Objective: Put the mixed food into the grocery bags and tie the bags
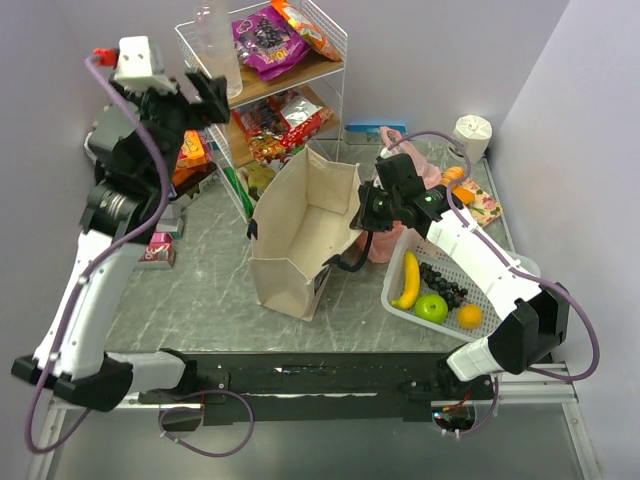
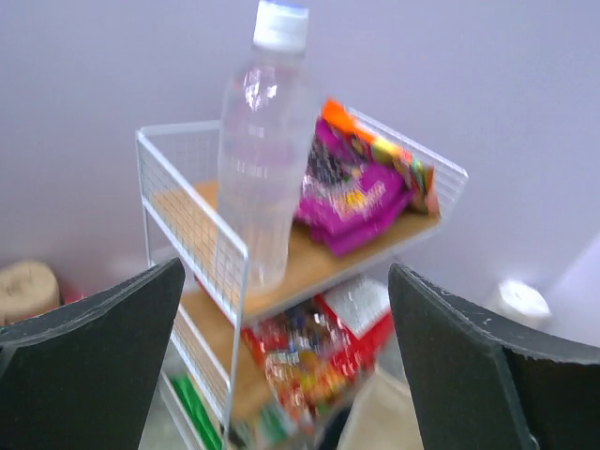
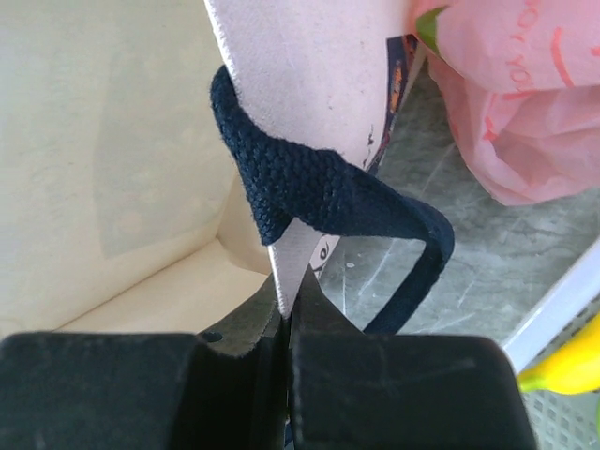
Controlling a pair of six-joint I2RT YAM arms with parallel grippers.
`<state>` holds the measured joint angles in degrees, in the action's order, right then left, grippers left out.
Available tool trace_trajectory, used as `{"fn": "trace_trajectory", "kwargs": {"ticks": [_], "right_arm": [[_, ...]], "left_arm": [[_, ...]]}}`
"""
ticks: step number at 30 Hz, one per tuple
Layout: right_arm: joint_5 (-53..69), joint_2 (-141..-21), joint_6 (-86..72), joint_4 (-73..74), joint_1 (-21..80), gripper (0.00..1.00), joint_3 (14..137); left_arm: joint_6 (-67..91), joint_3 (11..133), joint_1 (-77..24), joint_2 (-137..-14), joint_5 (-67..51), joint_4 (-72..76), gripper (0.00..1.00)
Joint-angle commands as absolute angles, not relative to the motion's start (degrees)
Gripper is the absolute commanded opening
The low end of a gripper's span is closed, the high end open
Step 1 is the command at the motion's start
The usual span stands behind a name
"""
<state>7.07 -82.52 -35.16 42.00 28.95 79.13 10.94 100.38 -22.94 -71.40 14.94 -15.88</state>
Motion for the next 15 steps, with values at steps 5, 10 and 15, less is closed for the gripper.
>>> {"fn": "trace_trajectory", "kwargs": {"ticks": [5,10,15], "right_arm": [[11.16,-81.47,-34.54,34.72,28.56,0.00,79.54],[12.66,-80.07,-34.63,33.75,28.56,0.00,78.23],[12.39,-78.58,-34.45,33.57,28.48,0.00,76.64]], "left_arm": [[-1.21,106.52,-21.19,-82.88,17.41,1.30,0.96],[-2.20,108.10,-19.78,-86.39,16.96,4.48,0.96],[-3.69,111.00,-18.90,-88.50,15.65,5.19,0.96]]}}
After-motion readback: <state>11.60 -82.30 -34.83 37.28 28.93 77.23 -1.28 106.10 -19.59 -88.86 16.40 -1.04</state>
